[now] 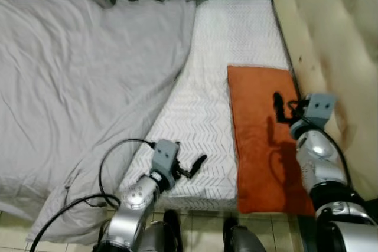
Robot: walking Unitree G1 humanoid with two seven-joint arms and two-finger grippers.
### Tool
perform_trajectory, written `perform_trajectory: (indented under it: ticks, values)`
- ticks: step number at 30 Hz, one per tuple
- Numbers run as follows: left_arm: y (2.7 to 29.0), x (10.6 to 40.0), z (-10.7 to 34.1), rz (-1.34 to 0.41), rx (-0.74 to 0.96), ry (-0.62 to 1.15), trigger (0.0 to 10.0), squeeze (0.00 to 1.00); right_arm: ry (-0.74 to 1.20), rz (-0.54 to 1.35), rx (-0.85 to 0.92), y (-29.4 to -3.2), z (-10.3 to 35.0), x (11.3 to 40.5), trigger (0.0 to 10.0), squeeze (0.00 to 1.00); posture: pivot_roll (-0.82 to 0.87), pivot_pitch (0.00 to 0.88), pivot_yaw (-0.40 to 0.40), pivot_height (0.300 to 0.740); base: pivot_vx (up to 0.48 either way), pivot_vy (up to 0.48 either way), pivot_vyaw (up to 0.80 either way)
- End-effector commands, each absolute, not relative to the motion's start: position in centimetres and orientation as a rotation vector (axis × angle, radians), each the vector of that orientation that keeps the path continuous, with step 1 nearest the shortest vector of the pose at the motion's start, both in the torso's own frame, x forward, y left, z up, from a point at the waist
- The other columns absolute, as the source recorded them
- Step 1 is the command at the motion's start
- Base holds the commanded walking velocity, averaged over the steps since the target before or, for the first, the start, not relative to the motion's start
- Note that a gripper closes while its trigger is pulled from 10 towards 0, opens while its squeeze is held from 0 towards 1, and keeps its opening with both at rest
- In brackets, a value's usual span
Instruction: Clean up the room
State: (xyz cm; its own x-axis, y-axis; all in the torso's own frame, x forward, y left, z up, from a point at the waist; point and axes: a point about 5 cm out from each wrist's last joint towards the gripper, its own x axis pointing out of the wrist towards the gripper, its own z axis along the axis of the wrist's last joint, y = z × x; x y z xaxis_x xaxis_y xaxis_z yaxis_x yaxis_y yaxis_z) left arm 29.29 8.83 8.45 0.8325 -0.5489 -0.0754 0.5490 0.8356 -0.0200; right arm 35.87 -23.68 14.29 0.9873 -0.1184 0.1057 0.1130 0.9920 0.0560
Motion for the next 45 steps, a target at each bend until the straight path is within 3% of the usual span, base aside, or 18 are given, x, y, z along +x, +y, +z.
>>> perform_trajectory:
  ticks: [1,2,6,12,13,14,15,20,21,27,28,37,45]
  values:
    - [9.9,29.2,7.5,-0.505,0.013,0.111,10.0,0.00,-0.099,-0.129,0.077,-23.6,13.4,34.9,10.0,1.00,-0.05,0.037,0.021,0.740,0.000,0.000,0.00]
    - [10.6,29.6,7.7,-0.444,0.015,0.106,10.0,0.00,-0.089,-0.125,0.093,-22.9,12.4,33.9,10.0,1.00,-0.06,0.001,0.033,0.740,0.000,0.000,0.00]
    - [12.2,30.3,8.9,-0.332,0.022,0.058,10.0,0.00,0.020,-0.182,0.153,-21.9,7.0,28.4,10.0,1.00,-0.08,0.000,0.068,0.740,0.000,0.000,0.00]
    - [11.7,30.9,8.9,-0.303,0.024,0.046,10.0,0.00,0.169,-0.172,0.023,-21.8,3.7,25.7,10.0,1.00,-0.10,0.000,0.081,0.740,0.000,0.000,0.00]
    - [11.4,31.1,8.6,-0.297,0.014,0.061,10.0,0.37,0.187,-0.180,-0.001,-22.0,3.4,25.7,10.0,0.17,-0.11,0.000,0.083,0.740,0.000,0.000,0.00]
    - [11.2,31.3,8.4,-0.293,0.005,0.072,10.0,0.37,0.196,-0.185,-0.014,-22.1,3.3,25.7,10.0,0.17,-0.11,0.000,0.082,0.740,0.000,0.000,0.00]
    - [11.1,31.3,8.3,-0.294,0.007,0.079,10.0,1.00,0.194,-0.185,-0.032,-22.2,3.6,25.8,10.0,0.00,-0.12,0.000,0.084,0.740,0.000,0.000,0.00]
    - [11.4,30.7,7.4,-0.303,-0.023,0.115,10.0,1.00,0.168,-0.187,-0.082,-22.6,4.5,25.5,10.0,0.00,-0.12,0.000,0.073,0.740,0.000,0.000,0.00]
    - [11.5,30.4,6.9,-0.307,-0.025,0.130,10.0,1.00,0.117,-0.156,-0.055,-22.4,5.0,25.1,10.0,1.00,-0.12,0.000,0.068,0.740,0.000,0.000,0.00]
    - [11.2,30.4,6.9,-0.321,0.009,0.121,10.0,1.00,0.130,-0.105,-0.102,-21.2,5.2,25.9,10.0,1.00,-0.11,0.000,0.064,0.740,0.000,0.000,0.00]
    - [11.1,30.5,7.0,-0.330,-0.006,0.126,10.0,0.00,0.124,-0.097,-0.109,-21.0,5.4,26.2,10.0,0.00,-0.11,0.000,0.064,0.740,0.000,0.000,0.00]
    - [11.3,29.8,6.6,-0.297,-0.030,0.139,10.0,0.00,0.116,-0.058,-0.107,-20.4,5.8,27.1,10.0,0.00,-0.09,0.000,0.058,0.740,0.000,0.427,-0.60]
    - [11.1,29.6,6.6,-0.287,-0.026,0.134,10.0,0.00,0.165,-0.011,-0.127,-19.8,4.8,27.1,10.0,0.00,-0.07,0.000,0.045,0.740,0.000,0.479,0.00]
